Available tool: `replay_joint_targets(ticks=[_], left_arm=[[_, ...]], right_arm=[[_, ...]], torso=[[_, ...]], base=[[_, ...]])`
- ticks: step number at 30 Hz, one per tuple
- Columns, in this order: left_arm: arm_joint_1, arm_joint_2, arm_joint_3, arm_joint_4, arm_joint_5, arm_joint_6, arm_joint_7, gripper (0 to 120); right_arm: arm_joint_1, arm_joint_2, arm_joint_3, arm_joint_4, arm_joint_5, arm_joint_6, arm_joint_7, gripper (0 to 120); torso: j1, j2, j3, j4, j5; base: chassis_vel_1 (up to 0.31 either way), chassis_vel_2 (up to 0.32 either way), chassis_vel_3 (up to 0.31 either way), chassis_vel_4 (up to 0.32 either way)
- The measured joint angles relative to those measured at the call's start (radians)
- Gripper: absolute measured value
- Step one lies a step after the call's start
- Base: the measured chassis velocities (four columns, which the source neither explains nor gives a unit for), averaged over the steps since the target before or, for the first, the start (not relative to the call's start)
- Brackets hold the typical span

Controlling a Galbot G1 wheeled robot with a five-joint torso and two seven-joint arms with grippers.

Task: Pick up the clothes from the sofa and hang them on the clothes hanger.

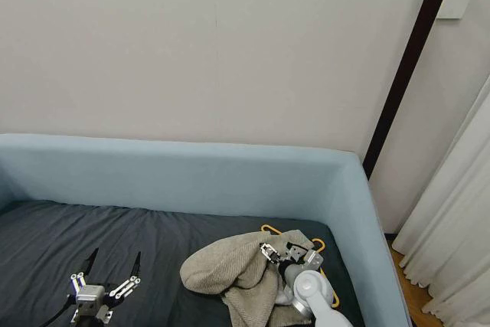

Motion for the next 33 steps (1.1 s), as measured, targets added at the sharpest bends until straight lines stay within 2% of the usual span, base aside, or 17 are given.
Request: replay_joint_targets(ticks=[4,5,7,11,13,16,18,21,22,26,28,32,33], left_arm=[[-0.003,0.000,-0.001,0.003,0.000,-0.001,0.000,100],[-0.004,0.000,-0.001,0.004,0.000,-0.002,0.000,100],[-0.004,0.000,-0.001,0.004,0.000,-0.003,0.000,100],[-0.003,-0.006,0.006,0.007,0.001,-0.019,-0.001,100],[-0.002,-0.008,0.007,0.007,0.002,-0.023,-0.001,100],[0.005,-0.009,0.008,0.006,0.004,-0.034,-0.001,100],[0.008,-0.009,0.007,0.002,0.005,-0.036,-0.002,100],[0.013,-0.008,0.004,-0.008,0.006,-0.040,-0.002,100],[0.013,-0.008,0.004,-0.008,0.006,-0.040,-0.002,100],[0.015,-0.008,0.003,-0.008,0.006,-0.049,-0.005,100],[0.015,-0.009,0.003,-0.008,0.006,-0.052,-0.007,100],[0.021,-0.016,0.015,-0.033,-0.011,-0.049,-0.018,100],[0.021,-0.016,0.015,-0.033,-0.011,-0.049,-0.018,100]], right_arm=[[-0.004,0.010,-0.004,-0.004,-0.020,-0.002,-0.001,86],[-0.006,0.012,-0.005,-0.004,-0.027,-0.002,-0.002,77],[-0.007,0.013,-0.005,-0.004,-0.029,-0.002,-0.002,74],[-0.024,0.007,-0.016,0.013,-0.065,0.022,-0.015,54],[-0.026,0.007,-0.021,0.013,-0.082,0.041,-0.020,51],[-0.033,0.005,-0.027,0.019,-0.106,0.053,-0.022,36],[-0.034,0.004,-0.028,0.021,-0.110,0.054,-0.022,32],[-0.041,0.003,-0.032,0.030,-0.120,0.055,-0.022,18],[-0.041,0.003,-0.032,0.030,-0.120,0.055,-0.022,18],[-0.063,-0.009,-0.040,0.085,-0.118,0.095,-0.026,1],[-0.069,-0.014,-0.043,0.106,-0.112,0.112,-0.033,0],[-0.077,-0.052,-0.062,0.217,-0.052,0.249,-0.129,0],[-0.077,-0.052,-0.062,0.217,-0.052,0.249,-0.129,0]], torso=[[0.000,0.000,0.000,0.0000,0.0002],[0.000,0.000,0.000,0.0000,0.0002],[0.000,0.000,0.000,0.0000,0.0002],[0.000,0.000,0.000,-0.0001,0.0002],[0.000,0.000,0.000,0.0000,0.0002],[0.000,0.000,0.000,0.0000,0.0003],[0.000,0.000,0.000,0.0000,0.0003],[0.000,0.000,0.000,0.0000,0.0004],[0.000,0.000,0.000,0.0000,0.0004],[0.000,0.000,0.000,0.0000,0.0003],[0.000,0.000,0.000,-0.0001,0.0003],[0.000,0.000,0.000,0.0002,0.0005],[0.000,0.000,0.000,0.0002,0.0005]], base=[[0.000,0.000,0.000,0.000],[0.000,0.000,0.000,0.000],[0.000,0.000,0.000,0.000],[0.000,0.000,0.000,0.000],[0.000,0.000,0.000,0.000],[0.000,0.000,0.000,0.000],[0.000,0.000,0.000,0.000],[0.000,0.000,0.000,0.000],[0.000,0.000,0.000,0.000],[0.000,0.000,0.000,0.000],[0.000,0.000,0.000,0.000],[0.000,0.000,0.000,0.000],[0.000,0.000,0.000,0.000]])
